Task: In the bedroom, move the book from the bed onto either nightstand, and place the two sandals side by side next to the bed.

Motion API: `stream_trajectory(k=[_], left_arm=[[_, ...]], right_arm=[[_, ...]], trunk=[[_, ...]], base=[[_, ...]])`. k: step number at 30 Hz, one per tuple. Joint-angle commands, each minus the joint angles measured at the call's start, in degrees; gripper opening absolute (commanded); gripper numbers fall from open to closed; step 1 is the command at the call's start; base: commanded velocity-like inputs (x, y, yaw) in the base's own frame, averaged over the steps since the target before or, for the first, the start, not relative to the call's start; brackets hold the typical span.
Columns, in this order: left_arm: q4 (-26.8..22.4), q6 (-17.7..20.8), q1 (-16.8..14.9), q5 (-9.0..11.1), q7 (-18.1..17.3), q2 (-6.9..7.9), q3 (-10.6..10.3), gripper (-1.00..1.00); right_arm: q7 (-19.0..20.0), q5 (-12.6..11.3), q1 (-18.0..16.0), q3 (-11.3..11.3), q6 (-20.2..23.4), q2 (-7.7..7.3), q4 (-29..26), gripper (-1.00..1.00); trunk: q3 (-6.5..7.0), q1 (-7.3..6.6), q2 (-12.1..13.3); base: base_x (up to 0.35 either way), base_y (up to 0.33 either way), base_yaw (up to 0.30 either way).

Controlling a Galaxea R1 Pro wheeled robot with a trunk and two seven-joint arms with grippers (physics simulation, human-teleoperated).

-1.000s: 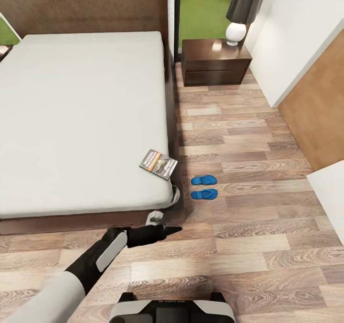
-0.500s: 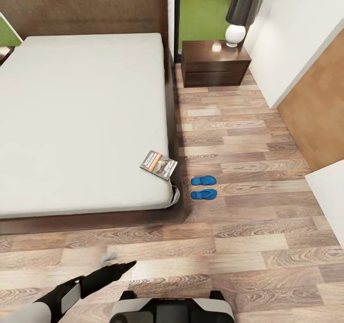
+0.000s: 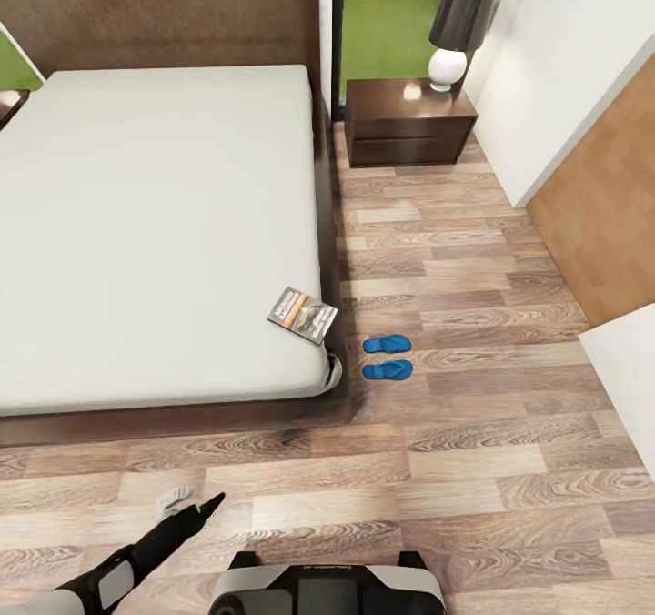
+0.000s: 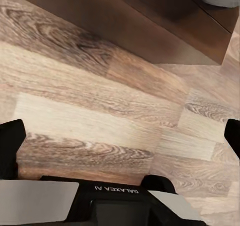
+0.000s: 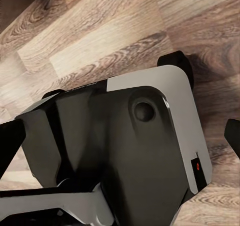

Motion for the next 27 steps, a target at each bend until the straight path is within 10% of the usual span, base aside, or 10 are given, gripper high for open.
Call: stream_trajectory(k=[1, 27], left_arm=[[0.04, -0.47, 0.02, 1.00, 0.04, -0.01, -0.53, 1.00], [-0.04, -0.80, 0.35, 2.22, 0.67, -1.18, -0.70, 1.00]], right_arm=[[0.08, -0.41, -0.03, 0.48, -0.23, -0.03, 0.04, 1.00], [-0.08, -0.35, -0.03, 0.48, -0.23, -0.01, 0.03, 1.00]], trunk=[[-0.03, 0.01, -0.03], [-0.03, 0.01, -0.03]], base=[[0.000, 0.000, 0.000], [0.103, 0.000, 0.000]])
